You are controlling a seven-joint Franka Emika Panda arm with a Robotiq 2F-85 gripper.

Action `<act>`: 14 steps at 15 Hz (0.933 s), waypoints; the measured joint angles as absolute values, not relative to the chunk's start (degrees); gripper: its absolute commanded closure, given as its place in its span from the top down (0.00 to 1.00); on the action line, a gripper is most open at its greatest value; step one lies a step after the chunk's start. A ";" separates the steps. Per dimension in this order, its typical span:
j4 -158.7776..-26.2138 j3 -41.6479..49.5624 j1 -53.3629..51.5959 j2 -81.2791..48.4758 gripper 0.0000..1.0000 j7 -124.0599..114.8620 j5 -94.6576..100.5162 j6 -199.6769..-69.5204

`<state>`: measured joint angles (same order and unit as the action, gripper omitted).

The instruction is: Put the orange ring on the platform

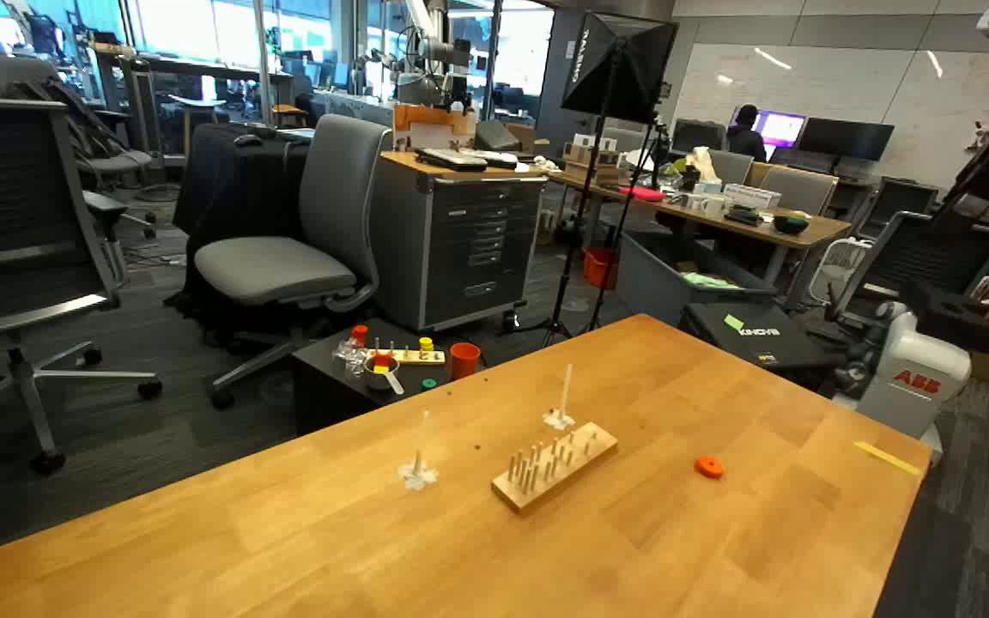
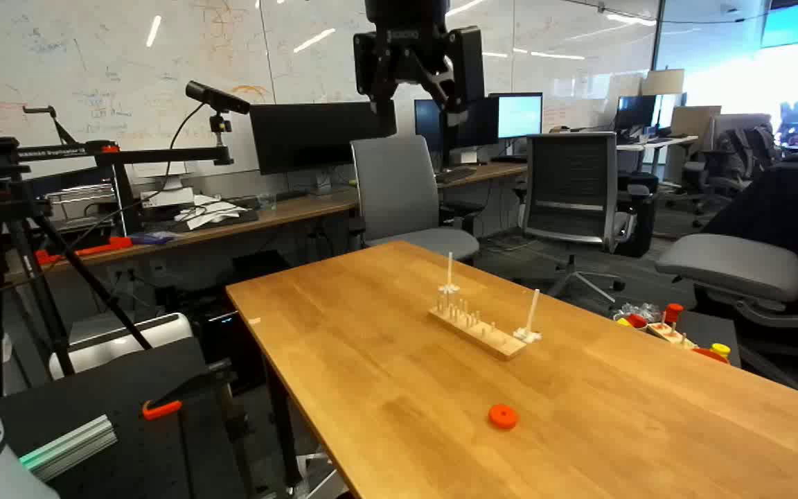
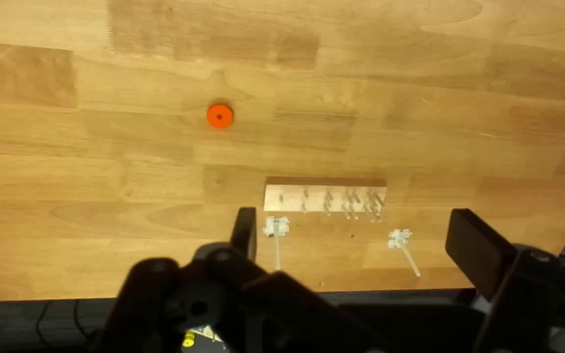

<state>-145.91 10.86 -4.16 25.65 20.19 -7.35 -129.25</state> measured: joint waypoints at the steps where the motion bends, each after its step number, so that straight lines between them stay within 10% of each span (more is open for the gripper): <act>1: -145.81 10.86 -4.16 25.69 1.00 20.19 -7.35 -129.25; 14: -145.62 10.82 -1.06 17.98 1.00 18.78 -7.35 -133.49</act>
